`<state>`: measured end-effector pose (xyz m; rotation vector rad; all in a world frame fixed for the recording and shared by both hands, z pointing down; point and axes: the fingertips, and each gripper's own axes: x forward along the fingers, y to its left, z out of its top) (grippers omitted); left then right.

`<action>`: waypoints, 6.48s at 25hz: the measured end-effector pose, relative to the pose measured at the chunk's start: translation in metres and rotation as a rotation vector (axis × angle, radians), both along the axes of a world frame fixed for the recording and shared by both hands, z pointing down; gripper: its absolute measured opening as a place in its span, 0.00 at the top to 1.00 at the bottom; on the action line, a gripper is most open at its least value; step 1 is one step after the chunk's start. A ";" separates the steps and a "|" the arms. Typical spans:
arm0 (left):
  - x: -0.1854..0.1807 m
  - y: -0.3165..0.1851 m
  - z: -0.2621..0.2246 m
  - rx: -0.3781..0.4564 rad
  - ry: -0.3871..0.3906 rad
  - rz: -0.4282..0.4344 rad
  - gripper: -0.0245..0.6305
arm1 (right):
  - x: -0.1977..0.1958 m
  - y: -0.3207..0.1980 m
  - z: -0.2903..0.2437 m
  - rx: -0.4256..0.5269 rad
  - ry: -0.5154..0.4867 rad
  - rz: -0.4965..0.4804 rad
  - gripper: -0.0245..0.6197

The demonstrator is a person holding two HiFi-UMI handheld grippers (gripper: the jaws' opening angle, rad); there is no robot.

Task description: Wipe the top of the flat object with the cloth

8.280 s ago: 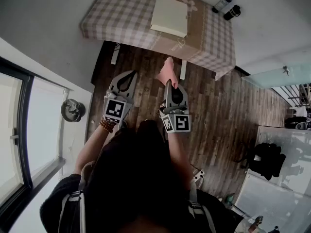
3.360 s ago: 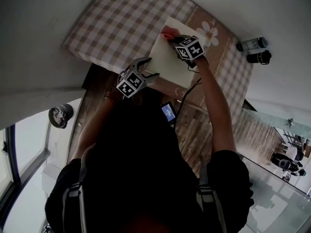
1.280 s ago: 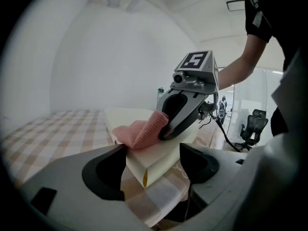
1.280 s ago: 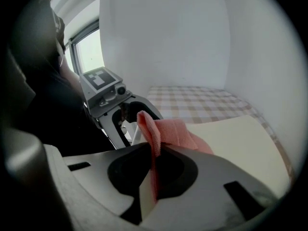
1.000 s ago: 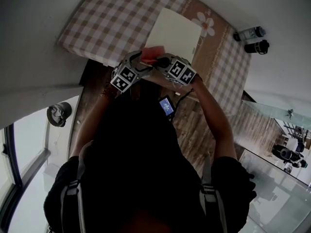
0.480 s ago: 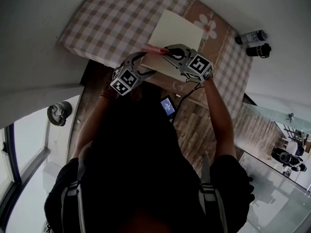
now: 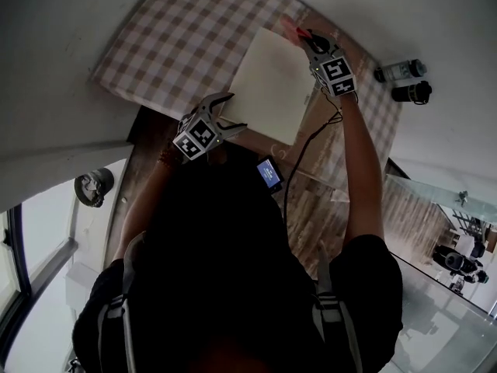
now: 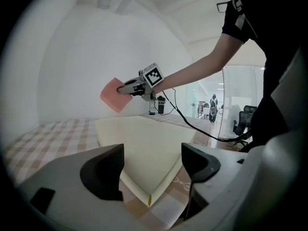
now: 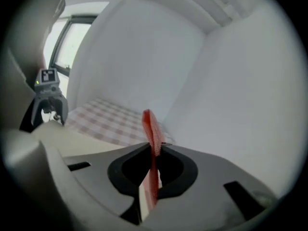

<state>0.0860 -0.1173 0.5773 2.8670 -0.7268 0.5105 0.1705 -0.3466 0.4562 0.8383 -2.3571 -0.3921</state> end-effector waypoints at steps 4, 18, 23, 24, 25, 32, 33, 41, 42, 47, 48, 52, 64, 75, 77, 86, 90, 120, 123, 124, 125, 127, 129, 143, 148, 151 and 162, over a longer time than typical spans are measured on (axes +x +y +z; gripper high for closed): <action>0.003 -0.005 0.006 -0.012 -0.014 0.015 0.37 | 0.017 -0.030 0.021 0.038 0.099 0.066 0.93; 0.009 -0.028 0.010 -0.054 -0.044 0.020 0.38 | 0.030 -0.037 0.136 -0.377 0.243 0.032 0.93; 0.011 -0.031 0.011 -0.041 -0.066 0.018 0.38 | 0.029 -0.034 0.138 -0.412 0.231 0.040 0.93; 0.005 -0.018 0.013 -0.039 -0.062 0.017 0.38 | 0.023 -0.019 0.138 -0.418 0.228 0.039 0.93; 0.001 -0.008 0.013 -0.038 -0.053 0.016 0.38 | 0.018 -0.006 0.137 -0.424 0.225 0.037 0.93; 0.000 -0.005 0.013 -0.044 -0.022 0.021 0.38 | 0.012 0.019 0.137 -0.471 0.193 0.039 0.93; 0.000 -0.005 0.013 -0.037 -0.021 0.021 0.38 | 0.011 0.021 0.136 -0.470 0.190 0.041 0.93; -0.001 -0.004 0.008 -0.031 -0.013 0.026 0.38 | 0.010 0.032 0.137 -0.417 0.211 0.099 0.93; -0.001 -0.005 0.008 -0.028 -0.018 0.026 0.38 | 0.010 0.034 0.137 -0.423 0.210 0.099 0.93; -0.001 -0.003 0.011 -0.032 -0.023 0.020 0.38 | 0.006 0.049 0.138 -0.439 0.198 0.098 0.93; -0.001 -0.002 0.012 -0.034 -0.023 0.020 0.38 | 0.006 0.051 0.138 -0.439 0.193 0.101 0.93; -0.001 -0.002 0.009 -0.030 -0.028 0.016 0.38 | 0.004 0.061 0.137 -0.447 0.179 0.103 0.93; -0.001 -0.002 0.007 -0.019 -0.027 0.017 0.38 | -0.006 0.101 0.138 -0.458 0.168 0.081 0.93; -0.001 -0.001 0.009 -0.013 -0.020 0.014 0.38 | -0.015 0.135 0.140 -0.468 0.156 0.039 0.93; -0.001 -0.002 0.009 -0.015 -0.022 0.012 0.38 | -0.016 0.141 0.140 -0.469 0.154 0.034 0.93; 0.000 -0.002 0.010 -0.025 -0.020 0.010 0.38 | -0.023 0.167 0.140 -0.471 0.120 0.016 0.93; 0.000 -0.002 0.008 -0.026 -0.019 0.007 0.38 | -0.025 0.176 0.138 -0.473 0.113 0.009 0.93; -0.002 0.000 -0.004 -0.044 0.060 0.004 0.39 | -0.049 0.265 0.131 -0.482 0.070 -0.087 0.93; -0.001 -0.001 -0.002 -0.042 0.062 0.011 0.38 | -0.050 0.271 0.130 -0.491 0.052 -0.088 0.93; -0.001 -0.001 0.000 -0.043 0.068 0.011 0.38 | -0.051 0.273 0.130 -0.489 0.047 -0.091 0.93; -0.001 -0.001 0.001 -0.042 0.071 0.010 0.38 | -0.053 0.275 0.130 -0.482 0.042 -0.093 0.93; -0.003 0.000 -0.002 -0.032 0.062 0.014 0.37 | -0.054 0.279 0.130 -0.451 0.042 -0.096 0.93; -0.002 0.002 -0.003 -0.026 0.057 0.021 0.36 | -0.053 0.283 0.130 -0.442 0.045 -0.106 0.93; 0.003 0.002 0.009 0.030 -0.019 0.045 0.36 | 0.009 0.190 0.028 -0.387 -0.099 -0.168 0.93; 0.005 0.006 0.017 0.055 -0.068 0.027 0.36 | 0.059 0.096 0.017 -0.275 -0.028 -0.003 0.93; 0.004 0.003 0.017 0.061 -0.071 0.013 0.36 | 0.085 0.041 0.022 -0.171 0.077 0.103 0.93; 0.006 0.001 0.018 0.061 -0.085 0.004 0.35 | 0.114 0.011 0.126 -0.333 0.248 0.204 0.93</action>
